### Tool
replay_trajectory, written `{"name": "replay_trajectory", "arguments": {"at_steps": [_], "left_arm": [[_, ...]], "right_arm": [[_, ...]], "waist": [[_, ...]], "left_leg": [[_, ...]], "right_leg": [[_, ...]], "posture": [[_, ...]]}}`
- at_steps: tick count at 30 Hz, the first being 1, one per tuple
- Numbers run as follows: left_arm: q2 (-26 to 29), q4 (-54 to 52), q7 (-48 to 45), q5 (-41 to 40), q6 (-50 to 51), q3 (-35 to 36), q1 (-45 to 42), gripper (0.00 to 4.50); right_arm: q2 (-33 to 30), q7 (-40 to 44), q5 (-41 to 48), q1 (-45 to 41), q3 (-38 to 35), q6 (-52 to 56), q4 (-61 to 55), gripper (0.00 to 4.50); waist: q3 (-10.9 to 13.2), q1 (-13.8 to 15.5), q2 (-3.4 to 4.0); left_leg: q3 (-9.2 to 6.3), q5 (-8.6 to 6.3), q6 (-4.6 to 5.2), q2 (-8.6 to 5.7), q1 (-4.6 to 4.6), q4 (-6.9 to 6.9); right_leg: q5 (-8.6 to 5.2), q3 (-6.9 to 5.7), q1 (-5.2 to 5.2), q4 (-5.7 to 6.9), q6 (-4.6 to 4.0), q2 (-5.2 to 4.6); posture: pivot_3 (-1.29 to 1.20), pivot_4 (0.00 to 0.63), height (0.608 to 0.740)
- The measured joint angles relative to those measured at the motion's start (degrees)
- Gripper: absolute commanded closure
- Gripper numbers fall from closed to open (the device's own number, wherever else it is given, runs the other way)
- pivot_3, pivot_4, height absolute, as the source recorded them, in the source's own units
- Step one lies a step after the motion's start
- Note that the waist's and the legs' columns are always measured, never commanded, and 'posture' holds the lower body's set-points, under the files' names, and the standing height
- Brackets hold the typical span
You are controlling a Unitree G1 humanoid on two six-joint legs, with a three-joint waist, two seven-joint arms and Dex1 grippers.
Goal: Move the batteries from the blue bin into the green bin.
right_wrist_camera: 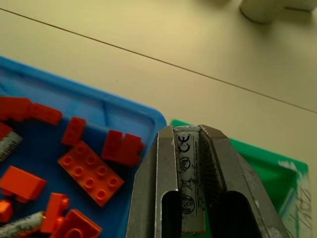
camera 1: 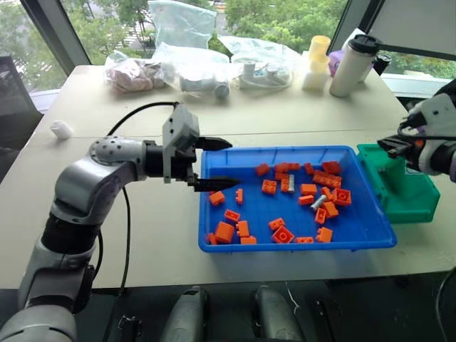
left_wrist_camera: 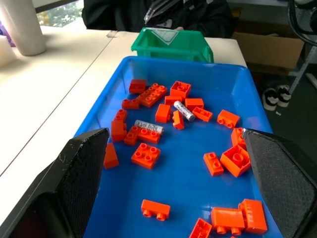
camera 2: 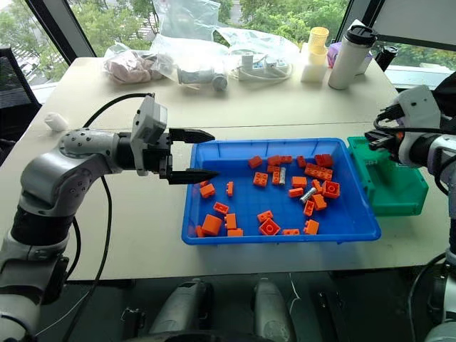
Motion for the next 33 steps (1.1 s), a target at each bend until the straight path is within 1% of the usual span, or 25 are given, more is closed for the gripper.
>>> {"name": "replay_trajectory", "arguments": {"at_steps": [4, 11, 13, 14, 15, 16, 18, 19, 25, 29, 30, 33], "left_arm": [[-0.6, 1.3, -1.4, 2.2, -2.1, -2.0, -0.3, 0.00], [-0.5, 1.4, -2.2, 3.3, -2.3, -2.7, 0.3, 0.00], [-0.4, 1.4, -2.2, 3.4, -2.3, -2.7, 0.5, 0.00], [-0.4, 1.4, -2.2, 3.4, -2.3, -2.7, 0.6, 0.00], [-0.3, 1.4, -2.3, 3.5, -2.3, -2.7, 0.7, 0.00], [-0.3, 1.4, -2.3, 3.8, -2.3, -2.7, 0.9, 0.00], [-0.2, 1.3, -2.2, 4.1, -2.3, -2.7, 1.0, 0.00], [-0.2, 1.1, -2.2, 4.3, -2.3, -2.7, 1.1, 0.00], [0.0, 0.4, -2.1, 4.4, -2.0, -2.6, 1.5, 0.00], [2.1, -1.2, -2.4, 3.9, -0.5, -2.0, 2.2, 0.00], [2.8, -1.7, -2.5, 3.7, -0.3, -1.6, 2.2, 0.00], [5.8, -1.9, -3.3, 3.3, 0.6, -0.4, 2.3, 0.00]], "right_arm": [[0.0, -1.5, -1.7, 3.5, -1.1, -3.2, 2.0, 4.45], [0.2, -2.3, -2.3, 3.8, -1.0, -5.6, 6.4, 4.45], [0.8, -2.6, -2.3, 3.3, -1.0, -6.2, 8.2, 3.42], [1.2, -2.7, -2.1, 3.0, -1.0, -6.4, 8.9, 3.05], [1.6, -2.8, -2.1, 2.8, -1.0, -6.6, 9.6, 2.54], [1.8, -2.9, -2.1, 2.6, -0.9, -6.9, 10.2, 2.13], [1.9, -3.1, -2.2, 1.8, -0.4, -7.5, 11.5, 1.03], [1.9, -3.4, -2.4, 1.4, -0.3, -7.9, 11.8, 0.65], [2.0, -2.1, -1.8, -0.8, 0.7, -9.8, 11.9, 0.65], [4.3, 4.1, 3.8, -3.7, 3.6, -9.4, 1.9, 0.65], [4.8, 6.1, 5.6, -4.4, 5.2, -9.3, -1.5, 0.65], [4.9, 10.3, 7.1, -4.1, 9.6, -10.2, -6.3, 0.65]], "waist": [[0.0, -1.2, 0.02], [0.0, -0.8, 0.06], [0.0, -0.7, 0.06], [0.0, -0.7, 0.06], [0.0, -0.7, 0.06], [0.0, -0.7, 0.06], [0.0, -0.7, 0.06], [0.0, -0.8, 0.06], [0.0, -0.8, 0.06], [0.0, -1.4, 0.08], [0.0, -1.3, 0.08], [0.0, -0.6, 0.06]], "left_leg": [[0.02, 0.00, 0.00, 0.10, 0.07, -0.02], [0.02, 0.00, 0.00, 0.10, 0.05, 0.01], [0.02, 0.00, 0.00, 0.09, 0.04, 0.01], [0.02, 0.00, 0.00, 0.09, 0.04, 0.01], [0.02, 0.00, 0.00, 0.09, 0.04, 0.01], [0.02, 0.00, 0.00, 0.09, 0.04, 0.01], [0.02, 0.00, 0.00, 0.09, 0.04, 0.01], [0.02, 0.00, 0.00, 0.09, 0.04, 0.01], [0.01, 0.00, 0.00, 0.10, 0.05, 0.00], [0.00, 0.00, -0.01, 0.20, 0.06, -0.01], [-0.05, 0.00, -0.01, 0.20, 0.06, -0.01], [-0.12, 0.00, -0.01, 0.15, 0.01, 0.01]], "right_leg": [[0.00, 0.06, 0.00, 0.07, 0.00, 0.12], [0.00, 0.07, -0.02, 0.08, 0.00, 0.10], [0.00, 0.07, -0.02, 0.08, 0.00, 0.09], [0.00, 0.07, -0.02, 0.08, 0.00, 0.09], [0.00, 0.07, -0.02, 0.08, 0.00, 0.09], [0.00, 0.07, -0.02, 0.08, 0.00, 0.09], [0.00, 0.07, -0.02, 0.08, 0.00, 0.10], [0.00, 0.07, -0.02, 0.08, 0.00, 0.10], [0.00, 0.06, -0.02, 0.08, 0.00, 0.11], [0.00, 0.08, -0.04, 0.10, 0.00, 0.22], [0.00, 0.07, -0.04, 0.12, 0.00, 0.23], [-0.01, 0.01, -0.03, 0.08, -0.01, 0.19]], "posture": [[0.00, 0.150, 0.740], [0.00, 0.150, 0.740], [0.00, 0.150, 0.740], [0.00, 0.150, 0.740], [0.00, 0.150, 0.740], [0.00, 0.150, 0.740], [0.00, 0.150, 0.740], [0.00, 0.150, 0.740], [0.00, 0.150, 0.740], [0.00, 0.150, 0.740], [0.00, 0.150, 0.740], [0.00, 0.150, 0.740]]}}
